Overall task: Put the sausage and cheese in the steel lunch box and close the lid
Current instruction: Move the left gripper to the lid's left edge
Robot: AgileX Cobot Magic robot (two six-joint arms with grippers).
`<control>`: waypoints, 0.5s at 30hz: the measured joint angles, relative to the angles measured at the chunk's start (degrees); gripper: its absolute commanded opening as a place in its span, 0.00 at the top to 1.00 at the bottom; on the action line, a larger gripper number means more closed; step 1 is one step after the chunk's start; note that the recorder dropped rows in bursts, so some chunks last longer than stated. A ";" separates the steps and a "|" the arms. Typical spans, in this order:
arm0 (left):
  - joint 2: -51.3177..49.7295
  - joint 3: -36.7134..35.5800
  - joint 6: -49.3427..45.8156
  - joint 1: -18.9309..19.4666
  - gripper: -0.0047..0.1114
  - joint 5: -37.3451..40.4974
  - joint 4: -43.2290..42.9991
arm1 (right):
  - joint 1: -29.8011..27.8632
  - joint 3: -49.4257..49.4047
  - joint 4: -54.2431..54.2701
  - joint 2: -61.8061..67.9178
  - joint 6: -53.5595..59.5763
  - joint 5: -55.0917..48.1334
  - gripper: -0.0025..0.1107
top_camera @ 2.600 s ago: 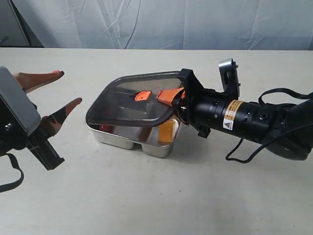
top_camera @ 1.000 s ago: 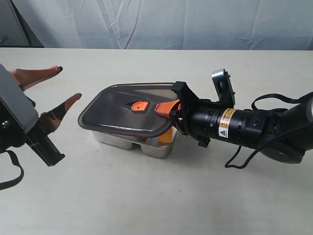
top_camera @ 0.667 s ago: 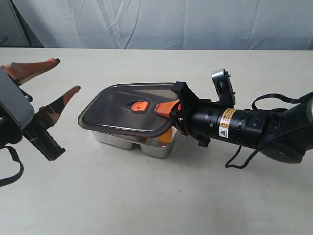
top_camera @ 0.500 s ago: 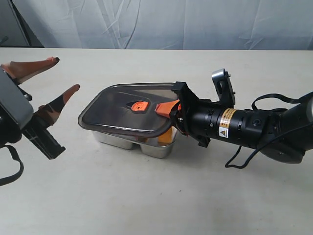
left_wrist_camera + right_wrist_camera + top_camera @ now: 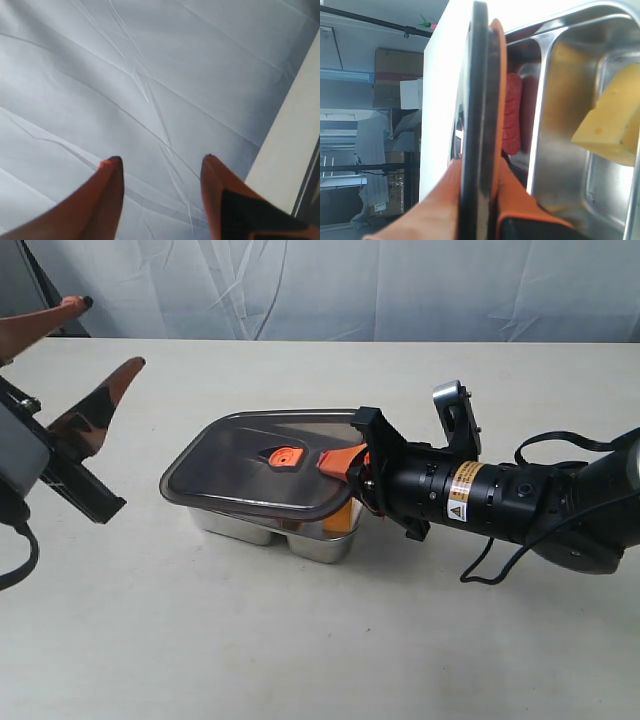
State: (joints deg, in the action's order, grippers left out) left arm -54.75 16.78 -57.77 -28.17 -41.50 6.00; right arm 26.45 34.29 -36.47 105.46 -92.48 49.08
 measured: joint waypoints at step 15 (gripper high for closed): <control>0.00 0.00 79.51 0.00 0.56 2.43 -21.21 | 0.00 0.00 0.00 0.00 0.10 0.12 0.99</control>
State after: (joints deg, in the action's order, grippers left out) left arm -54.75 16.78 21.73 -28.17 -39.07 -15.22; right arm 26.45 34.29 -36.47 105.46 -92.38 49.20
